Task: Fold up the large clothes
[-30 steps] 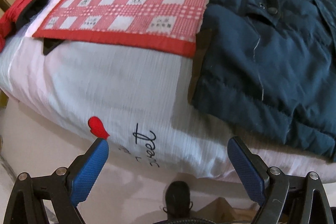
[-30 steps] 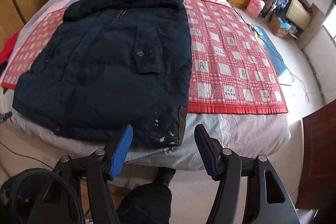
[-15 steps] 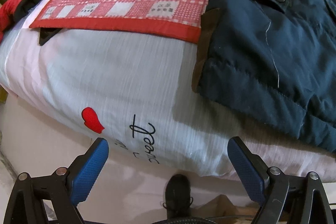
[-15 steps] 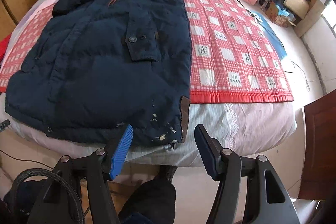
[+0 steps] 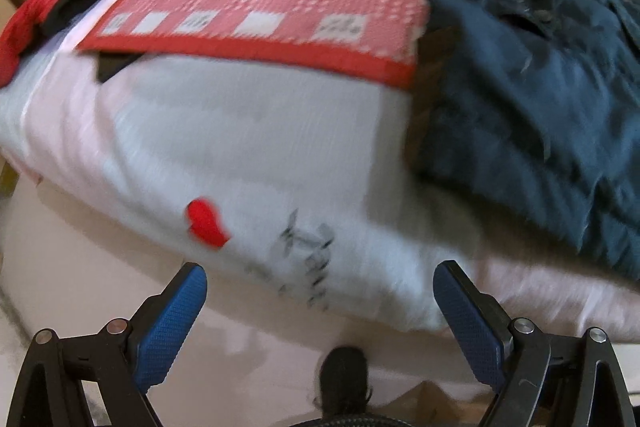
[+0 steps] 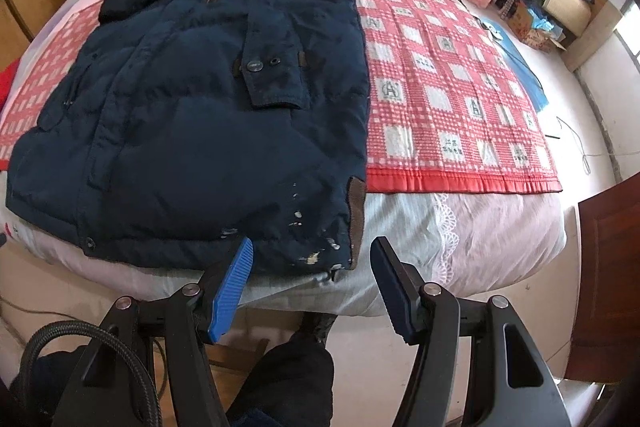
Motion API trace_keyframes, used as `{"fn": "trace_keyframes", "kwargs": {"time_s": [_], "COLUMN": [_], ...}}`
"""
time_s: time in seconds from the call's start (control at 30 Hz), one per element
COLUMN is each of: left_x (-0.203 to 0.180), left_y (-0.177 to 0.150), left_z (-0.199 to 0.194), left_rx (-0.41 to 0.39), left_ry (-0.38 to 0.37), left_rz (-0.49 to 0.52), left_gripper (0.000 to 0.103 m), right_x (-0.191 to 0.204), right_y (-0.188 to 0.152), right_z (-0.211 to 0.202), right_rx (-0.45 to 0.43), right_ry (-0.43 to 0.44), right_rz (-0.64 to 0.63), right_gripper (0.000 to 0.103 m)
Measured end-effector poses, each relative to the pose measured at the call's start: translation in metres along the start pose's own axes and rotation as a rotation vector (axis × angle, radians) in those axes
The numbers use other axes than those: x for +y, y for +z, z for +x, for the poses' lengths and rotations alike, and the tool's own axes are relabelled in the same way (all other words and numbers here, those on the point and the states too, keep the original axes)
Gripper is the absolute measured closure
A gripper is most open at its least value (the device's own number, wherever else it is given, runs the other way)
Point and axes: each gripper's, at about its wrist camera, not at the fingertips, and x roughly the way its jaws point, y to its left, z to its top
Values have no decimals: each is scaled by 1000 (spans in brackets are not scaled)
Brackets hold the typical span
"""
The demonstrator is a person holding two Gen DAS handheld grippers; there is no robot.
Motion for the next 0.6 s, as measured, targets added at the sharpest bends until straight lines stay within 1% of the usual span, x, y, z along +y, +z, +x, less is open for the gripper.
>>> {"fn": "trace_keyframes", "kwargs": {"time_s": [0.13,0.27,0.37,0.43,0.47,0.57,0.6], "left_x": [-20,-27,-31,-32,-29,-22,-21], "left_y": [22,39,48,44,40,29,27], "left_z": [11,26,21,12,11,20,22], "left_rx": [-35,-56,-87,-122,-119,-67,-63], "left_ry": [-33,-53,-80,-67,-61,-59,-55], "left_rz": [9,2,16,56,70,70,76], "left_gripper": [7,7,7,7,7,7,7], "right_x": [0,-7,-11,-12,-11,-11,-10], "right_y": [0,-2,-2,-3,-3,-4,-4], "right_z": [-3,-3,-4,-4,-4,0,2], "right_rx": [-10,-6,-8,-12,-14,-7,-5], "right_ry": [-9,-26,-40,-44,-45,-44,-41], "right_rz": [-10,23,43,46,46,63,71], "right_gripper": [38,38,38,38,38,38,38]}}
